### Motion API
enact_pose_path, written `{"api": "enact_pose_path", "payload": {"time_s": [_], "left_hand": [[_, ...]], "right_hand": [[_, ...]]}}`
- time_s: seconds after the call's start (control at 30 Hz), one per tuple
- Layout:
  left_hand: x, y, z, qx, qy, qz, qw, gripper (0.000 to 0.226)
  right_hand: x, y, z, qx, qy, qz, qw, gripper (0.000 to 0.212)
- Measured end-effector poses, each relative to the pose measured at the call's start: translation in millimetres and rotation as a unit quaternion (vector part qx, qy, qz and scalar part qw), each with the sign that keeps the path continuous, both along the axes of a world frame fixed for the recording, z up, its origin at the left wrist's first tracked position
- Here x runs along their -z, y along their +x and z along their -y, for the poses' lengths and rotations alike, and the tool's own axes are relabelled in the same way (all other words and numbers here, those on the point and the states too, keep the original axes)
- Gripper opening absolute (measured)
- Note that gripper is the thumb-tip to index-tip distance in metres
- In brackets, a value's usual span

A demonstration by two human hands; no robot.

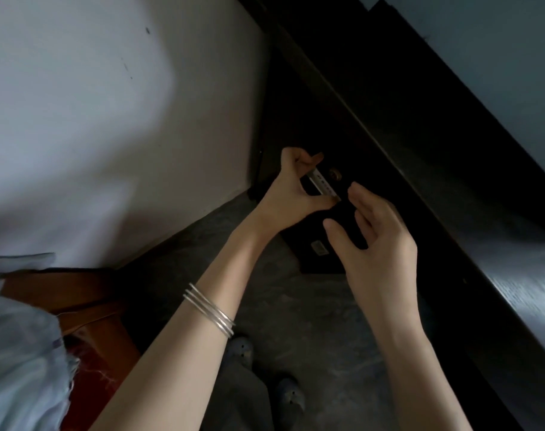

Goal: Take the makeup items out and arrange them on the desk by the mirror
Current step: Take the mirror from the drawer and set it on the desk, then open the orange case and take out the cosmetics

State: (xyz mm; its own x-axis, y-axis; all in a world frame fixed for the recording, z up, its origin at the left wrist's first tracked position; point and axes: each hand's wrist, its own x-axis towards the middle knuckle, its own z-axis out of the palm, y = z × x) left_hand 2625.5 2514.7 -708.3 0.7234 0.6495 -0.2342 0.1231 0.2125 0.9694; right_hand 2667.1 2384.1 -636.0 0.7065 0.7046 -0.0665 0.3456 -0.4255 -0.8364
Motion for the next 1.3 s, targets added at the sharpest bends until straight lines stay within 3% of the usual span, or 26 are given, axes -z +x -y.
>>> {"api": "enact_pose_path", "payload": {"time_s": [0.1, 0.27, 0.57, 0.97, 1.3], "left_hand": [[-10, -4, 7, 0.03, 0.043, -0.008, 0.999, 0.063], [-39, -35, 26, 0.029, 0.032, 0.001, 0.999, 0.044], [-169, -62, 80, 0.085, 0.109, 0.005, 0.99, 0.046], [-337, 20, 199, 0.251, 0.175, 0.025, 0.952, 0.045], [-398, 92, 290, 0.412, 0.21, 0.049, 0.885, 0.043]], "right_hand": [[-5, 0, 3, 0.001, 0.001, 0.004, 1.0, 0.053], [-26, -7, 16, -0.004, 0.018, -0.008, 1.0, 0.054], [-117, 0, 86, 0.042, 0.07, -0.043, 0.996, 0.051], [-272, 55, 251, 0.197, 0.143, -0.044, 0.969, 0.045], [-330, 49, 368, 0.36, 0.195, -0.041, 0.911, 0.042]]}}
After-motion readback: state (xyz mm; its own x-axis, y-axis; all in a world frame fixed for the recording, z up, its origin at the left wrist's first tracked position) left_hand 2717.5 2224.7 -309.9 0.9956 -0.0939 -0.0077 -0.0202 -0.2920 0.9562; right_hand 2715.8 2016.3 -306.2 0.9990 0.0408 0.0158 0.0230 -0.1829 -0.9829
